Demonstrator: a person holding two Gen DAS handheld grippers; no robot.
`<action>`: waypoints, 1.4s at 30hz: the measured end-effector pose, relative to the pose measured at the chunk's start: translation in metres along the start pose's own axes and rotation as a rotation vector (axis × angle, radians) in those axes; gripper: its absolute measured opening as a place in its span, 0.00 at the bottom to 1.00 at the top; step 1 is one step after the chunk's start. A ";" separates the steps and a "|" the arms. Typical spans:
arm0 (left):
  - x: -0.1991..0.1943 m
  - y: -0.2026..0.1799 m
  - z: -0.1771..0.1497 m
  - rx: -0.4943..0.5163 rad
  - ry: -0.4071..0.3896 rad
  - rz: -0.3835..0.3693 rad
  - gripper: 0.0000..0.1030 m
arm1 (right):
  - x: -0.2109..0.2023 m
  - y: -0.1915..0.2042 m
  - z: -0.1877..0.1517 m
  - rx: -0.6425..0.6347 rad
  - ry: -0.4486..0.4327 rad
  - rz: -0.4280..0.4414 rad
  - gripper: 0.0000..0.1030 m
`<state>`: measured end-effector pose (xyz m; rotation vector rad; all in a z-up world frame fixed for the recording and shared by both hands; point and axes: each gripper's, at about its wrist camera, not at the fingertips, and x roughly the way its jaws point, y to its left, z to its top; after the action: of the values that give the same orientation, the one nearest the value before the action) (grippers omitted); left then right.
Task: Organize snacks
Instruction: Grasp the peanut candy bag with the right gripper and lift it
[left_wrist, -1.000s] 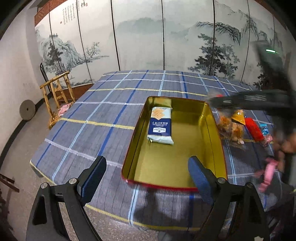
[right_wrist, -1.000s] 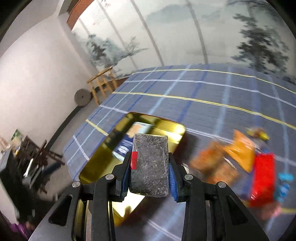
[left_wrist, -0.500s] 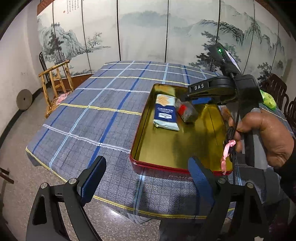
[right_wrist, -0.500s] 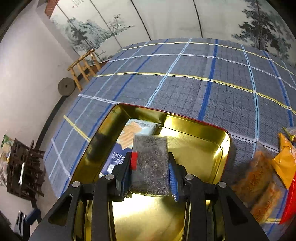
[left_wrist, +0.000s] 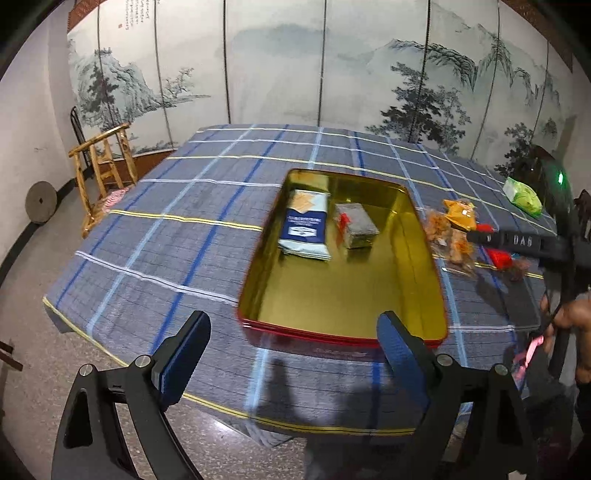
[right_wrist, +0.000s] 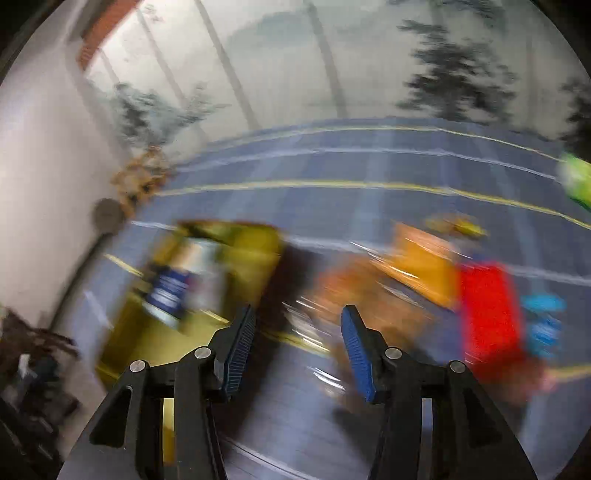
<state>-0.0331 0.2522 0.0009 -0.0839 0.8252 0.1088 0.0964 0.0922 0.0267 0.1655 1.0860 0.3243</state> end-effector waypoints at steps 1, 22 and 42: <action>0.001 -0.005 0.000 0.005 0.007 -0.014 0.87 | 0.002 -0.012 -0.004 0.034 0.018 -0.003 0.49; -0.002 -0.031 -0.008 0.071 0.042 -0.035 0.89 | 0.045 0.003 -0.004 -0.162 0.100 -0.128 0.43; 0.046 -0.209 0.028 0.288 0.101 -0.508 0.89 | -0.113 -0.224 -0.100 0.136 -0.061 -0.295 0.43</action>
<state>0.0452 0.0510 -0.0069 -0.0259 0.8903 -0.4956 -0.0009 -0.1592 0.0108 0.1328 1.0556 -0.0194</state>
